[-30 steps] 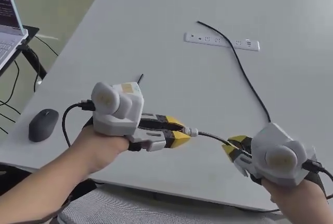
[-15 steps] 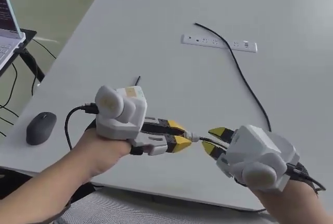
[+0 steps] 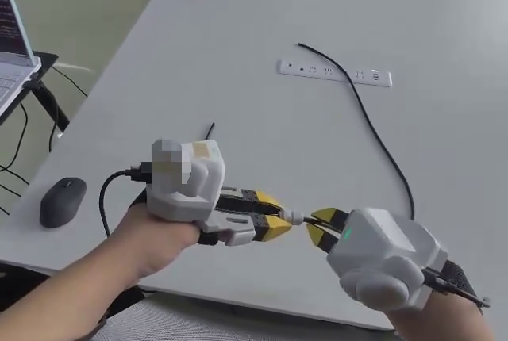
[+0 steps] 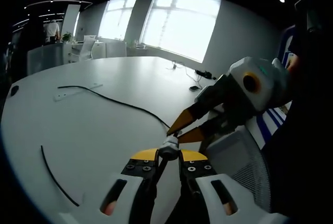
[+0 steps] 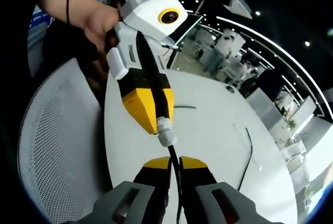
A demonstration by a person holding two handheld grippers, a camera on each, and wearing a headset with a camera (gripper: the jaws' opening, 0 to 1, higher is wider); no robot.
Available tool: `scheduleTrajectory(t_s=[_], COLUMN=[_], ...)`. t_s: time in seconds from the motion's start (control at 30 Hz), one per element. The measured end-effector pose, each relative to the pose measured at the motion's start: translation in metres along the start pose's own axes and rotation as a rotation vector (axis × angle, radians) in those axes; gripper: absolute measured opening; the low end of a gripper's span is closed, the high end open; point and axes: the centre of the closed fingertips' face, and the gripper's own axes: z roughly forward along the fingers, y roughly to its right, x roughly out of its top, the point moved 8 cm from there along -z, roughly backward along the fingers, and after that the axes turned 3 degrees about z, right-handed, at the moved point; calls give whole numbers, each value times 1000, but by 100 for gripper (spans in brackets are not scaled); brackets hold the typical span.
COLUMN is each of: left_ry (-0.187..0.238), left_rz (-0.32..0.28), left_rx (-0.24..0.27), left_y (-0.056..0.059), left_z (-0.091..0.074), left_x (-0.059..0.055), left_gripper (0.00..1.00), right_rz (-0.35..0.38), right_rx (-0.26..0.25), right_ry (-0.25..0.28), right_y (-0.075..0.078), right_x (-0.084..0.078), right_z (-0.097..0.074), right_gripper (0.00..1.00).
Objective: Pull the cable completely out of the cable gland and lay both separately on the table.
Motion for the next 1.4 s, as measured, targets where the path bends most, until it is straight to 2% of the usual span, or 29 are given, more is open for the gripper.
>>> scheduleTrajectory(t_s=[0.03, 0.17, 0.43, 0.53, 0.7, 0.8, 0.87, 1.2, 1.33, 1.4], left_ry=[3, 9, 13, 26, 31, 39, 39, 36, 34, 30], left_rz=[24, 24, 31, 26, 28, 29, 31, 32, 33, 33], left_rx=[0, 1, 15, 24, 28, 29, 29, 29, 32, 31], left_y=[0, 1, 3, 1, 0, 0, 0, -1, -1, -2], left_z=[0, 0, 1, -2, -3, -4, -4, -4, -4, -4], left_x=[1, 1, 2, 3, 4, 6, 6, 7, 7, 6], left_gripper=[15, 15, 15, 15, 15, 15, 15, 15, 15, 15], right_rz=[16, 116, 163, 195, 290, 378, 403, 687, 741, 770], right_rx=[5, 19, 18, -10, -28, -40, -48, -82, -98, -88], right_ry=[1, 10, 15, 12, -12, -27, -38, -115, -139, -151], right_y=[1, 4, 4, 8, 14, 19, 21, 27, 28, 26], right_x=[0, -2, -4, -8, -22, -34, -40, -78, -87, -90], right_z=[0, 0, 1, 0, 1, 1, 2, 8, 10, 13], right_gripper=[1, 1, 1, 0, 0, 0, 0, 1, 1, 1])
